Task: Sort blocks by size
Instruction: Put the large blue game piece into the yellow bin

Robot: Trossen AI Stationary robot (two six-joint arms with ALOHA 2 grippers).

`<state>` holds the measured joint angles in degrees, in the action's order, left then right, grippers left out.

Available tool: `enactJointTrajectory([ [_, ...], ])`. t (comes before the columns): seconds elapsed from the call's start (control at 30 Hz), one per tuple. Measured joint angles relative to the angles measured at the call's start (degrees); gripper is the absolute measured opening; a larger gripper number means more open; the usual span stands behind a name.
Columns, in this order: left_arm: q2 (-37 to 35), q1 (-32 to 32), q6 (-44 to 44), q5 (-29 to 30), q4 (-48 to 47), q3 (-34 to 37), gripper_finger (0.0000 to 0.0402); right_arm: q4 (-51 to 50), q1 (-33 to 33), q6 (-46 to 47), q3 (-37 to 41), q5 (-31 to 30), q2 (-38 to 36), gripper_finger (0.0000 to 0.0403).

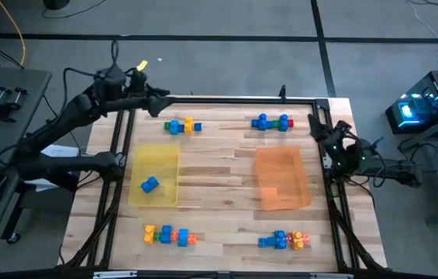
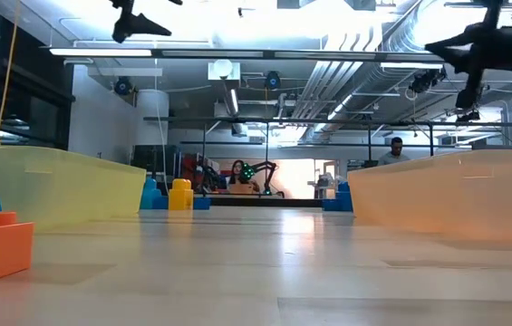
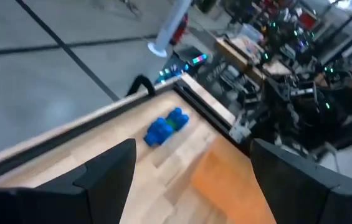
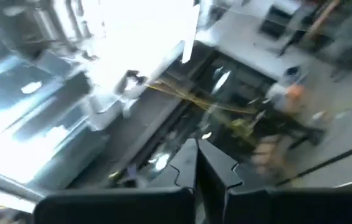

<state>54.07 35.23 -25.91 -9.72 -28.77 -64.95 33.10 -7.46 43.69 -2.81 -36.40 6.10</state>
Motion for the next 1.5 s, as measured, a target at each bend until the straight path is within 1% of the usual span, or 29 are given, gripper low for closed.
enactJointTrajectory([
  [0.03, -0.30, 0.00, 0.00, 0.72, 0.39, 0.00, 0.0300, -1.83, -0.95, 0.05, -1.89, 1.22, 2.01, 0.0001],
  [0.07, -0.45, 0.01, 0.00, 1.45, 0.86, 0.00, 0.0300, -4.58, -2.22, 0.20, -4.30, 3.83, 4.56, 0.0001],
  [0.13, -0.32, 0.13, 0.03, 1.95, 3.18, 0.02, 0.0300, -13.01, -5.54, 1.70, -10.30, 9.47, 10.97, 0.0001],
  [0.2, 0.17, 0.65, 0.41, 1.87, 6.14, 0.02, 0.0300, -26.45, -9.95, 3.87, -17.22, 14.06, 18.09, 0.0001],
  [0.3, 0.85, 1.29, 0.46, 1.16, 8.85, 0.02, 0.0300, -47.13, -18.11, 2.35, -27.93, 22.25, 29.82, 0.0001],
  [0.37, 1.06, 1.58, 0.48, 0.30, 8.90, 0.02, 0.0300, -58.85, -23.38, 0.70, -33.03, 24.47, 37.92, 0.0001],
  [0.47, 1.04, 1.61, 0.50, -2.07, 8.19, 0.02, 0.0300, -67.06, -30.35, -4.29, -37.65, 28.02, 48.24, 0.0008],
  [0.57, 0.80, 1.60, 0.54, -3.62, 6.75, 0.02, 0.0300, -67.90, -35.77, -6.10, -40.52, 34.13, 56.70, 0.0028],
  [0.63, 0.69, 1.61, 0.54, -4.52, 6.47, 0.02, 0.0300, -69.32, -37.78, -6.20, -42.06, 36.13, 61.30, 0.0049],
  [0.77, 0.49, 1.61, 0.62, -5.57, 5.90, 0.02, 0.0300, -71.16, -40.04, -7.97, -45.70, 36.50, 68.95, 0.0106],
  [0.9, 0.24, 1.61, 2.19, -6.44, 5.94, 0.02, 0.0300, -71.51, -40.34, -10.27, -49.05, 37.35, 74.78, 0.0166],
  [1.03, 0.01, 1.61, 3.50, -6.51, 5.92, 0.02, 0.0300, -73.16, -40.28, -10.00, -51.73, 34.25, 79.49, 0.0212],
  [1.1, -0.05, 1.61, 4.00, -6.48, 5.92, 0.02, 0.0300, -73.66, -40.30, -9.70, -52.71, 32.26, 81.32, 0.0223],
  [1.2, -0.03, 1.61, 4.04, -6.48, 5.90, 0.02, 0.0300, -74.52, -40.33, -9.41, -53.59, 30.26, 83.47, 0.0227],
  [1.5, -0.03, 1.61, 3.58, -6.46, 5.90, 0.02, 0.0300, -74.02, -40.55, -9.21, -53.65, 30.44, 89.19, 0.0227],
])
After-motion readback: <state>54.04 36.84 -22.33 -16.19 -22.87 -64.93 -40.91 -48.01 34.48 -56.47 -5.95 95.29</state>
